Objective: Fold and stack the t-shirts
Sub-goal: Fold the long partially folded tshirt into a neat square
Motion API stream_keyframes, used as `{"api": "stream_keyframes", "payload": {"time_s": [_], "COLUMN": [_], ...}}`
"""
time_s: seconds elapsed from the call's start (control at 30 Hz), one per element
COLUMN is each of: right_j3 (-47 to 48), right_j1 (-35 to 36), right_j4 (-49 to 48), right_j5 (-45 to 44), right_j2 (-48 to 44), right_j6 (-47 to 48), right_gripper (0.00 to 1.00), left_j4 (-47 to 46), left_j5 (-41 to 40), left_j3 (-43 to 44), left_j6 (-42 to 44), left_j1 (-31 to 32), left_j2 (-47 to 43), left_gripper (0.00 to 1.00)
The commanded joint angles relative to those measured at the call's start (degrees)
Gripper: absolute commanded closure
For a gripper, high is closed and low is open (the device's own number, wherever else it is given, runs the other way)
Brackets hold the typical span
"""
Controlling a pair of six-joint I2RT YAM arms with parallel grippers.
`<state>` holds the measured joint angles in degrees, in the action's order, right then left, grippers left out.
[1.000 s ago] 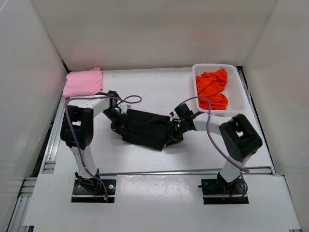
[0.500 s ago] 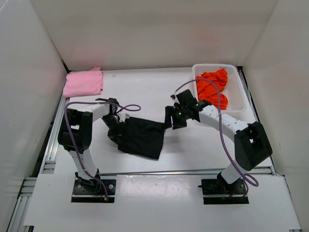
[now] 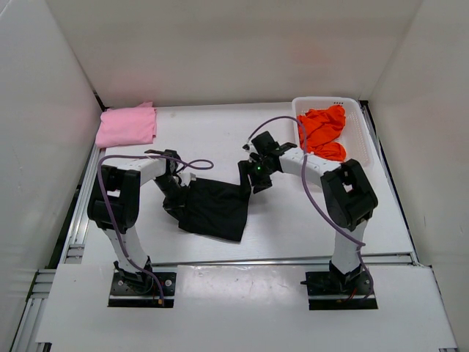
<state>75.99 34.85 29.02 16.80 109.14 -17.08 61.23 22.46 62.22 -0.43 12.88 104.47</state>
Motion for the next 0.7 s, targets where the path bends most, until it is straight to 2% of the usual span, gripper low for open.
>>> {"api": "stream_keyframes", "payload": {"time_s": [0.0, 0.03, 0.13, 0.3, 0.4, 0.6, 0.67], "right_j3": [3.99, 4.52, 3.91, 2.68, 3.20, 4.96, 5.49], "right_j1": [-0.13, -0.13, -0.74, -3.64, -6.02, -7.34, -7.34], "right_j4": [0.16, 0.16, -1.76, -6.33, -8.27, -8.89, -8.89], "right_j5": [2.45, 2.45, 2.45, 3.76, 4.91, 5.44, 6.05], "right_j2": [0.63, 1.33, 1.86, 2.39, 3.79, 6.25, 6.96], "right_j6": [1.70, 1.70, 0.56, -6.37, -12.25, -15.53, -15.53], "right_gripper": [0.36, 0.41, 0.65, 0.92, 1.00, 1.00, 1.00], "left_j4": [-0.76, -0.76, -0.76, -0.76, -0.76, -0.76, -0.76], "left_j5": [-0.31, -0.31, -0.31, -1.45, -1.45, -0.93, -0.40], "left_j3": [-0.34, -0.34, -0.34, 0.19, 0.19, -1.92, -2.63], "left_j6": [0.43, 0.43, 0.43, 0.43, 0.43, 0.43, 0.43], "left_j1": [0.30, 0.30, 0.30, 0.30, 0.30, 0.83, 1.35], "left_j2": [-1.99, -1.98, -1.98, -1.98, -1.37, -0.23, -0.23], "left_gripper": [0.81, 0.81, 0.81, 0.85, 0.90, 0.90, 0.83]}}
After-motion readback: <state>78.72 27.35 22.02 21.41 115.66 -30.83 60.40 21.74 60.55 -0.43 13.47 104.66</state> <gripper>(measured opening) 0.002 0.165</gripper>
